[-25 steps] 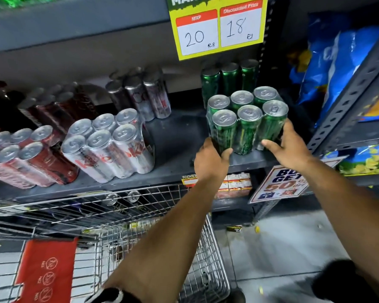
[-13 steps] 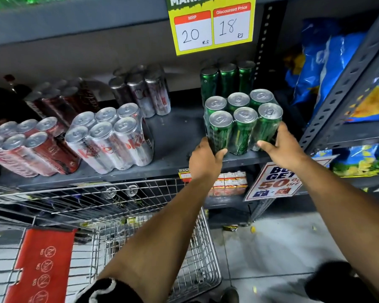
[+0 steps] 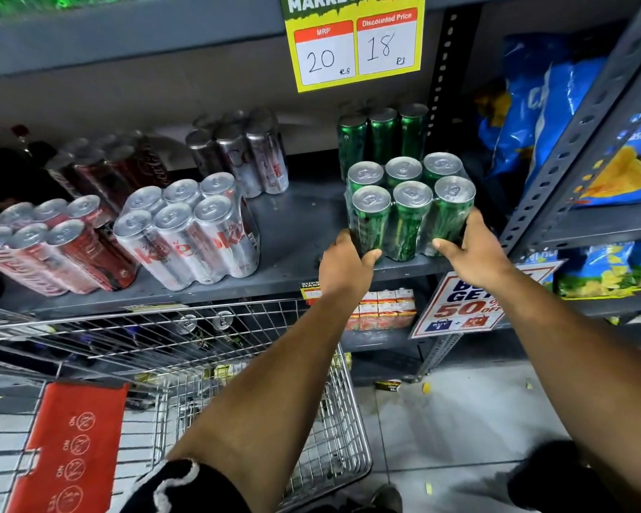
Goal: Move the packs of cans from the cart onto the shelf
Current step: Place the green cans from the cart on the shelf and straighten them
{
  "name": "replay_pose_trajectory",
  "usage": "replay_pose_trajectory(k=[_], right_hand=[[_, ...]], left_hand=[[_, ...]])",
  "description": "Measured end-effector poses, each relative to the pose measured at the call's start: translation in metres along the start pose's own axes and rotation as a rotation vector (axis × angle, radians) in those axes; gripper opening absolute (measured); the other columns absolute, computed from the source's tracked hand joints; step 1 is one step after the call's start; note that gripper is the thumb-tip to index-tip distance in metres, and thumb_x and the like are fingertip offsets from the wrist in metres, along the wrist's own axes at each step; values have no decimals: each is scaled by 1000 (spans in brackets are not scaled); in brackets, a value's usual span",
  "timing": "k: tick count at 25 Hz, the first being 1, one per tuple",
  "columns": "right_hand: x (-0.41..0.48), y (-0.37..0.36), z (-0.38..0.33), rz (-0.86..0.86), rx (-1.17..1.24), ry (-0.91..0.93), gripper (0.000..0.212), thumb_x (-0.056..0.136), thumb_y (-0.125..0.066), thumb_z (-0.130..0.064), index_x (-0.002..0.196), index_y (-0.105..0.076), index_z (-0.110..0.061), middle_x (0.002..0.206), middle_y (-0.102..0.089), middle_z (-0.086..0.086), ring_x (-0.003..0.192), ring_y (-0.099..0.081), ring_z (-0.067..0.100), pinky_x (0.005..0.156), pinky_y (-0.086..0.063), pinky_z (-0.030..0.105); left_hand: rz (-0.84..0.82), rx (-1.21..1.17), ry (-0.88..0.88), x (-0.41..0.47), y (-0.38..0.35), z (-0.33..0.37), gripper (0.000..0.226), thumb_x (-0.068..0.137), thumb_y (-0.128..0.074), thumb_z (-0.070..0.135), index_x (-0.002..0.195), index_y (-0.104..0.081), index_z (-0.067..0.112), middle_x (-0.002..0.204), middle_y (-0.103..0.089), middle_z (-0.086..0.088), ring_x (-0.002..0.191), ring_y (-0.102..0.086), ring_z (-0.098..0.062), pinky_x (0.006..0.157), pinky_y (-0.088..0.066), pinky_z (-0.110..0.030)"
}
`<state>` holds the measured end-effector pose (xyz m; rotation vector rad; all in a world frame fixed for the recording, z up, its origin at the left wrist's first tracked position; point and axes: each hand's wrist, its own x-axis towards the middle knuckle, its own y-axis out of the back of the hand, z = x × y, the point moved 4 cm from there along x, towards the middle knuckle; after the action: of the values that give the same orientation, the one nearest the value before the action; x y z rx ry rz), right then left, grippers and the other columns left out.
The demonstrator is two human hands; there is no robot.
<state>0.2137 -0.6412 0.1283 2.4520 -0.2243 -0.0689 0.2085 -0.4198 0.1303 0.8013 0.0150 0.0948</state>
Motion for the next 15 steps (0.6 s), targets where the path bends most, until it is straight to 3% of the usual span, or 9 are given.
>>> replay_pose_trajectory(k=[7, 10, 13, 15], right_hand=[[2, -4, 4, -13, 59, 21, 67, 88, -63, -21, 142, -25, -19, 138, -49, 8, 127, -45, 26, 102, -34, 35], [0, -6, 2, 14, 47, 29, 72, 87, -65, -21, 144, -21, -17, 141, -47, 10, 129, -44, 29, 101, -33, 34], [-19, -6, -6, 283, -62, 62, 90, 79, -71, -24, 147, -13, -15, 142, -35, 23, 128, -37, 39, 107, -33, 45], [-40, -14, -27, 548, -281, 299, 85, 73, -67, -29, 141, -20, -9, 133, -36, 28, 122, -34, 38, 101, -31, 48]], left_hand=[[-23, -8, 1, 3, -3, -3, 45, 86, -66, 38, 117, -51, 9, 112, -68, -13, 102, -64, -32, 79, -53, -38], [-87, -35, -37, 2, -2, -10, 44, 88, -63, 33, 125, -48, 12, 118, -67, -12, 107, -63, -32, 86, -53, -39], [-72, 11, -92, -10, 17, -35, 61, 92, -57, 34, 144, -35, 12, 142, -53, -13, 127, -51, -31, 101, -44, -39], [31, 55, -174, -19, 45, -60, 63, 94, -55, 33, 148, -30, 11, 150, -45, -11, 135, -45, -28, 106, -40, -37]])
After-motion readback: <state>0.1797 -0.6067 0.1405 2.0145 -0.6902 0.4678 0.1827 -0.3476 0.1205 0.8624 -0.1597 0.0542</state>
